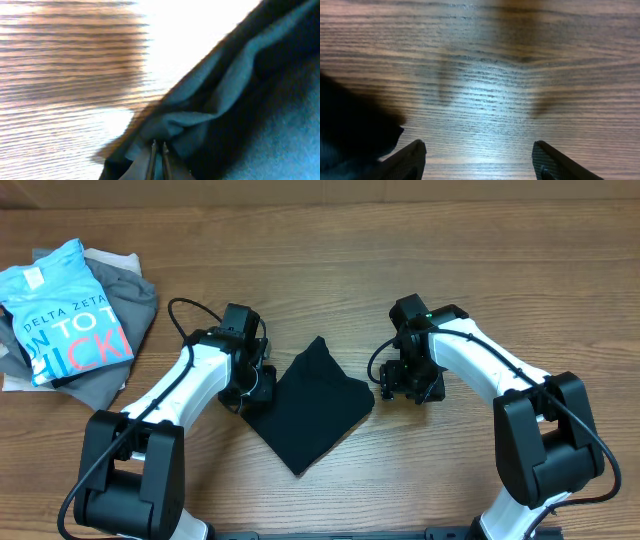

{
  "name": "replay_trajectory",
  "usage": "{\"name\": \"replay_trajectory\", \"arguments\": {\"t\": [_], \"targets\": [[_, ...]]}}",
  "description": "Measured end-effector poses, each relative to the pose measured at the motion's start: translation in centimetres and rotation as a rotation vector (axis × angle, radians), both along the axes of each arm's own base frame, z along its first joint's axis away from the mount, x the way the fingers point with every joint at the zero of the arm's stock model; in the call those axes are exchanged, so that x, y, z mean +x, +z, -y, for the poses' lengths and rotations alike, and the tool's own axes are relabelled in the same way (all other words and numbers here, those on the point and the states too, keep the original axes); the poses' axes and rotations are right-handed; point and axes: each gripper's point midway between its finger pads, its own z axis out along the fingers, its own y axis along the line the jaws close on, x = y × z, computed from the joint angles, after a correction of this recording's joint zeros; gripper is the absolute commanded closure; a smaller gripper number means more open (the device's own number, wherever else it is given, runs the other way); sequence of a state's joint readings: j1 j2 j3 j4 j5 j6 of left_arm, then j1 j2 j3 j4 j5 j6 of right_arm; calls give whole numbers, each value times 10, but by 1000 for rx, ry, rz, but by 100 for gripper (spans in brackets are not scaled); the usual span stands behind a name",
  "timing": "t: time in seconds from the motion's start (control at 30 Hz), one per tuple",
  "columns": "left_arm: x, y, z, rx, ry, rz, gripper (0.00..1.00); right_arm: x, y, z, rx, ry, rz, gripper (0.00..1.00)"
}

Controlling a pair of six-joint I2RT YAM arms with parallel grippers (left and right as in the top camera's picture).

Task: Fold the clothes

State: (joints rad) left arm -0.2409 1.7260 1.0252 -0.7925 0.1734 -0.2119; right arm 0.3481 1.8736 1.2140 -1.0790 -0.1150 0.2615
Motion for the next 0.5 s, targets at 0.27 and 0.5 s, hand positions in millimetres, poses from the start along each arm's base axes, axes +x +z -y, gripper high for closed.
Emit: {"name": "replay_trajectory", "arguments": {"t": [0.27, 0.5], "targets": [[-1, 18, 5, -25, 25, -42, 43, -1, 0, 0, -2, 0, -5, 22], [79, 110, 33, -167, -99, 317, 0, -1, 0, 0, -2, 0, -4, 21]]}}
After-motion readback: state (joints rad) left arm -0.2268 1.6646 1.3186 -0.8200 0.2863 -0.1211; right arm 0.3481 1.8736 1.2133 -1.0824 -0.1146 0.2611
